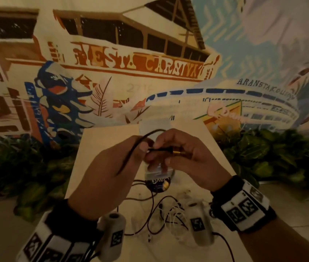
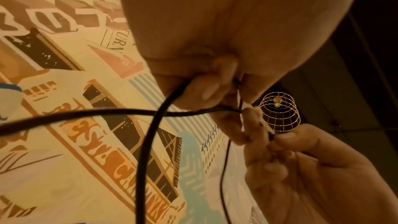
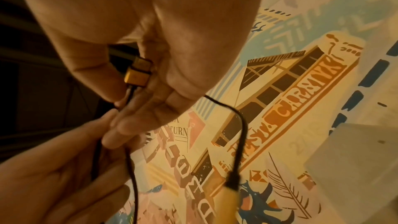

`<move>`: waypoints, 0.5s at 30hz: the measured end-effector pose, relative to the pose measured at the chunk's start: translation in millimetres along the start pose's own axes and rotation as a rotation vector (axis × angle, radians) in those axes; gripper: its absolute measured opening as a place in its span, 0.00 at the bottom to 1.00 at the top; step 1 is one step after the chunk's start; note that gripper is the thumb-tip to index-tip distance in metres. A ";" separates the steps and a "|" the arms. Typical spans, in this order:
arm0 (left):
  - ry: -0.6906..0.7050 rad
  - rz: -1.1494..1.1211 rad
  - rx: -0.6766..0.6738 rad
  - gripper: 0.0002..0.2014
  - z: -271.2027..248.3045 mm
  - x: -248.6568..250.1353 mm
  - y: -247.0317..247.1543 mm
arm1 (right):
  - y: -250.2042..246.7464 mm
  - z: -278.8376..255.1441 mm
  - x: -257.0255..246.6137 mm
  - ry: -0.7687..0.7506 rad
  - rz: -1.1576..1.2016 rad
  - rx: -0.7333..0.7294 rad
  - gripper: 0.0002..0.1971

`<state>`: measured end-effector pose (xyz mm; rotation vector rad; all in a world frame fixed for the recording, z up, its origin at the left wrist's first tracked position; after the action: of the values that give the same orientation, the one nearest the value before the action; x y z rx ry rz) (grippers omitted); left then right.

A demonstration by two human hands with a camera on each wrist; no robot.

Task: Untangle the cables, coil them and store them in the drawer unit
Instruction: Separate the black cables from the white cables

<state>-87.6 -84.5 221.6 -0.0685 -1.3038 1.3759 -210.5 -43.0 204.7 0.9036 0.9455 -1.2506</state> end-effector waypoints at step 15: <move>0.096 0.153 0.016 0.11 19.2 47.3 -20.3 | -20.4 5.2 -55.8 -0.179 -0.108 0.342 0.16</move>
<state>-102.6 -68.6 272.0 -0.2243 -1.2277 1.4939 -234.4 -30.4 257.9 0.9944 0.6557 -1.5896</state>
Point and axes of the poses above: each hand's wrist, its own z-axis towards the middle knuckle, its own y-axis out of the palm, x = y × z, the point moved 10 cm from there along z, towards the middle knuckle, and after that the axes turned 5 degrees about z, right-handed, at the moved point
